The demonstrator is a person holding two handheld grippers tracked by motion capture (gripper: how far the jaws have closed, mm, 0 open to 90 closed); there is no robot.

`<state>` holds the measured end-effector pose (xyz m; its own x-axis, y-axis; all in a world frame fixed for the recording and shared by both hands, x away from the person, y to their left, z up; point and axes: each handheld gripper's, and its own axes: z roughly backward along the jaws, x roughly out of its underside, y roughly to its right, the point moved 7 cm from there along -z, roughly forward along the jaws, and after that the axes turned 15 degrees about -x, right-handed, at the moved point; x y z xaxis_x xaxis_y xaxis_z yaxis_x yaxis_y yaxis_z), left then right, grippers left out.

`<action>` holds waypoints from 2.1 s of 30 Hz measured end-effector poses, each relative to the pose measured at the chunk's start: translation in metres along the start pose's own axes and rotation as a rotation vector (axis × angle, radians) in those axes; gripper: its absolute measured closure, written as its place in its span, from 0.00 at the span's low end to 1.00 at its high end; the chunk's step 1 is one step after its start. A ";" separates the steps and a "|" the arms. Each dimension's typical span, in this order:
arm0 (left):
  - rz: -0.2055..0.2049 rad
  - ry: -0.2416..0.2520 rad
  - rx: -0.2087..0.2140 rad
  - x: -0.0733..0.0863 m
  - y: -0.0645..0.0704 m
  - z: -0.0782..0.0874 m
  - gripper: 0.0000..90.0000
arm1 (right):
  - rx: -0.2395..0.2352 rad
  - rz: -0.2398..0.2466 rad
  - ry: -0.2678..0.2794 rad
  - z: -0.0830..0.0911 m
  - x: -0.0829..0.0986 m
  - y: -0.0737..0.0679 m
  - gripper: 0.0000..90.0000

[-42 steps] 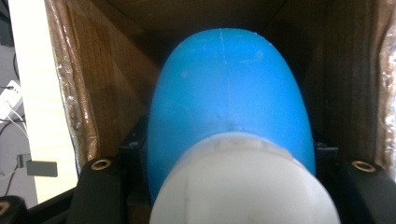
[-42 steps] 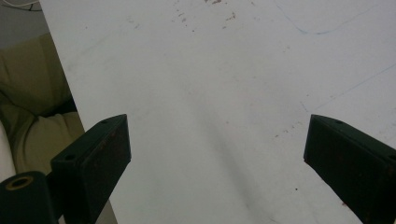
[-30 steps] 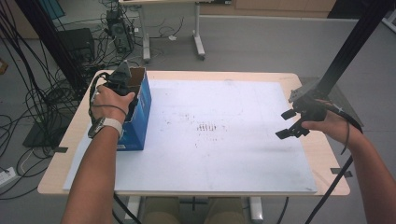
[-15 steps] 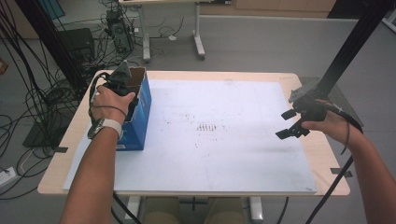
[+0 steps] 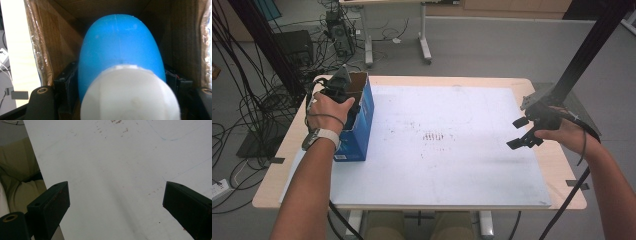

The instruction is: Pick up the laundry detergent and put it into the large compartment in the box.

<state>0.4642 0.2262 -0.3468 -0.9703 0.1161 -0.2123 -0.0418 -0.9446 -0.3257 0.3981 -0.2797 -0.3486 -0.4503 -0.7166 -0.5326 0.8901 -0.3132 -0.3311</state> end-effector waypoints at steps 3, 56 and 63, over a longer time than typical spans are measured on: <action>-0.001 0.004 0.007 0.000 -0.001 0.002 0.31 | -0.001 0.001 -0.001 -0.001 -0.001 0.000 0.08; -0.224 0.207 -0.007 -0.011 0.002 0.107 0.05 | 0.025 0.007 -0.018 0.009 -0.002 -0.017 0.08; -0.331 0.288 0.032 -0.009 0.015 0.131 0.05 | 0.025 0.004 -0.018 0.009 -0.003 -0.018 0.08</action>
<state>0.4412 0.1710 -0.2286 -0.7971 0.4911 -0.3513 -0.3515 -0.8504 -0.3914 0.3844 -0.2777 -0.3341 -0.4456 -0.7287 -0.5200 0.8934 -0.3255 -0.3096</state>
